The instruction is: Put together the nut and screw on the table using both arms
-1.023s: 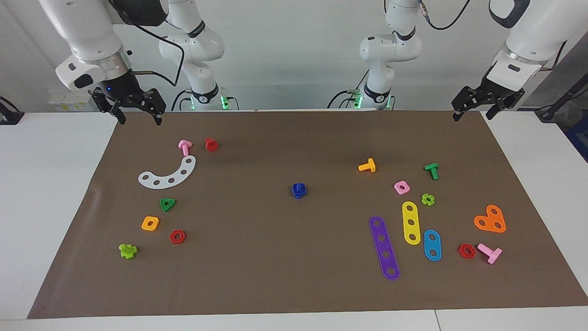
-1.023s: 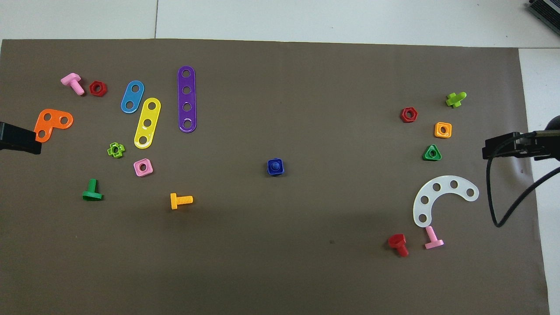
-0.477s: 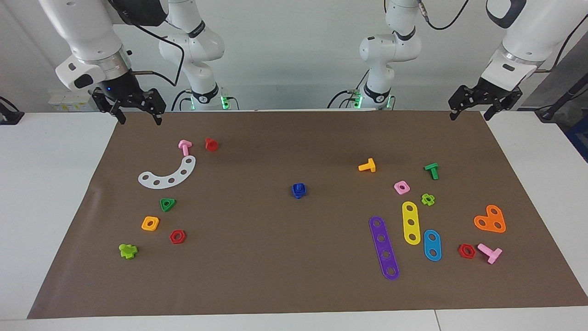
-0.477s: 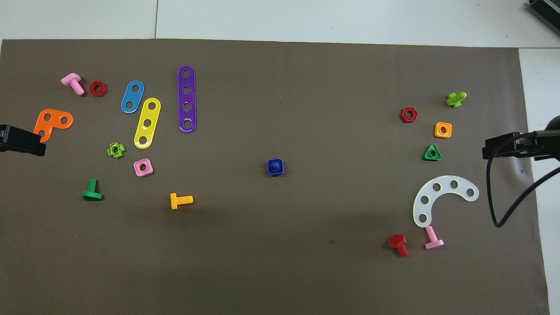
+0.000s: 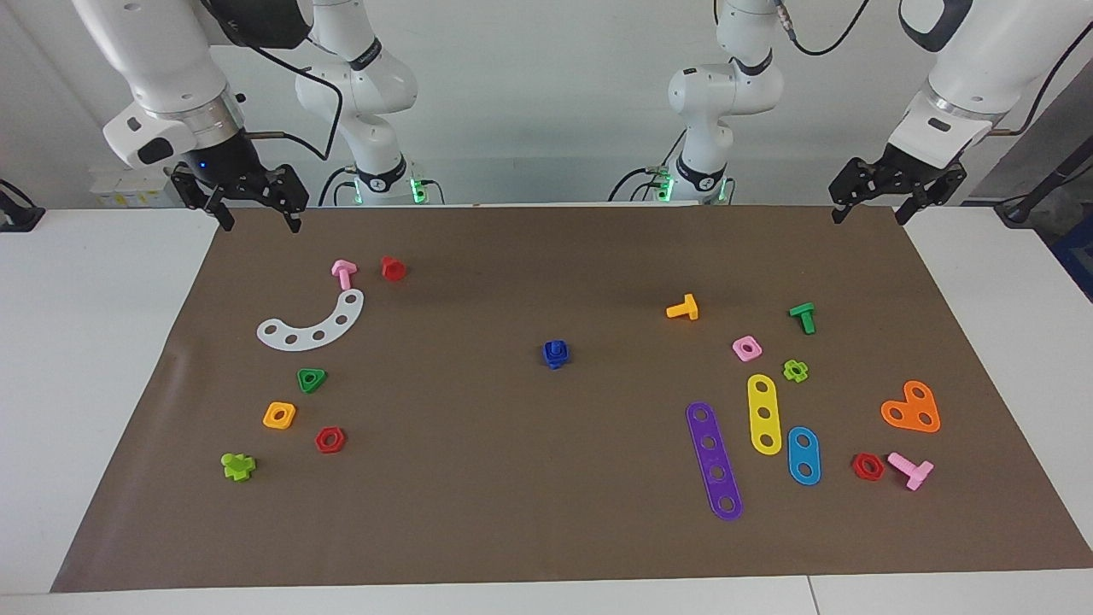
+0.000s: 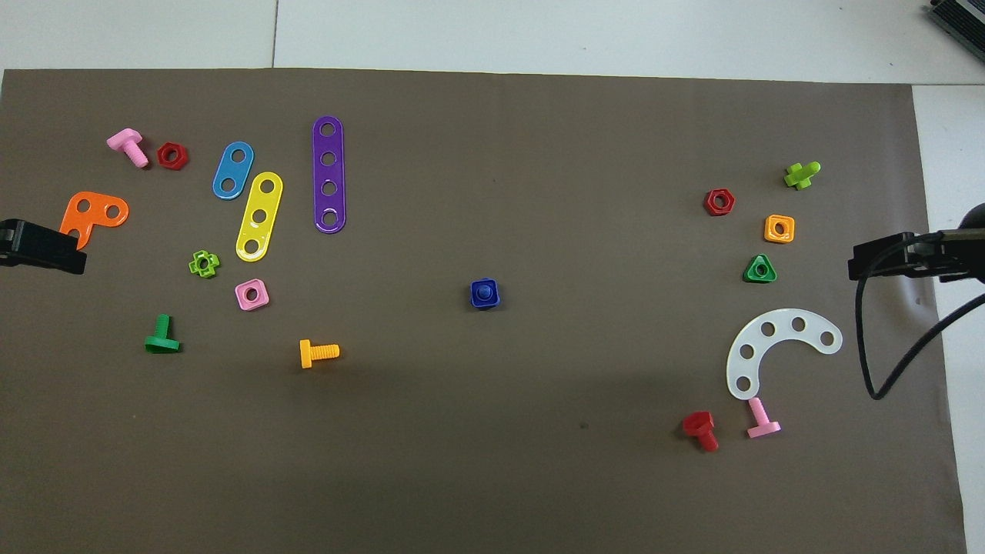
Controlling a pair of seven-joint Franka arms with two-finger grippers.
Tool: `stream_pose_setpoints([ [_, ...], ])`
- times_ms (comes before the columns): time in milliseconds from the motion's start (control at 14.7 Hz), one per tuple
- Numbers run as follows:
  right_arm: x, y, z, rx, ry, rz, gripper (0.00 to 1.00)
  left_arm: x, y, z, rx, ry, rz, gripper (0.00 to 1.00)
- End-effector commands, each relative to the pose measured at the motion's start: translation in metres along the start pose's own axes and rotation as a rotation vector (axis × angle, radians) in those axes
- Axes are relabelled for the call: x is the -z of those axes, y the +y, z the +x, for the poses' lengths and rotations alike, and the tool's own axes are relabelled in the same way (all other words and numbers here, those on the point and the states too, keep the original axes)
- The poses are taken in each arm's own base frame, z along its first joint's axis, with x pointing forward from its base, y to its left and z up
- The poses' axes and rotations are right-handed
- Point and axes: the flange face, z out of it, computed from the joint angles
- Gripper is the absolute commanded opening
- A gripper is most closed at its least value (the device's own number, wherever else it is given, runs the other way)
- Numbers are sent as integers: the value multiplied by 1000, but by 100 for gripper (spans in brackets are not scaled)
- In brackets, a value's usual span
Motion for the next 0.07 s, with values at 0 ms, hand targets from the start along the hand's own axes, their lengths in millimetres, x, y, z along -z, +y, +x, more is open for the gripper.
stream_pose_setpoints([
  [0, 4, 2, -6, 20, -5, 5, 100, 5, 2, 2, -15, 1, -1, 100],
])
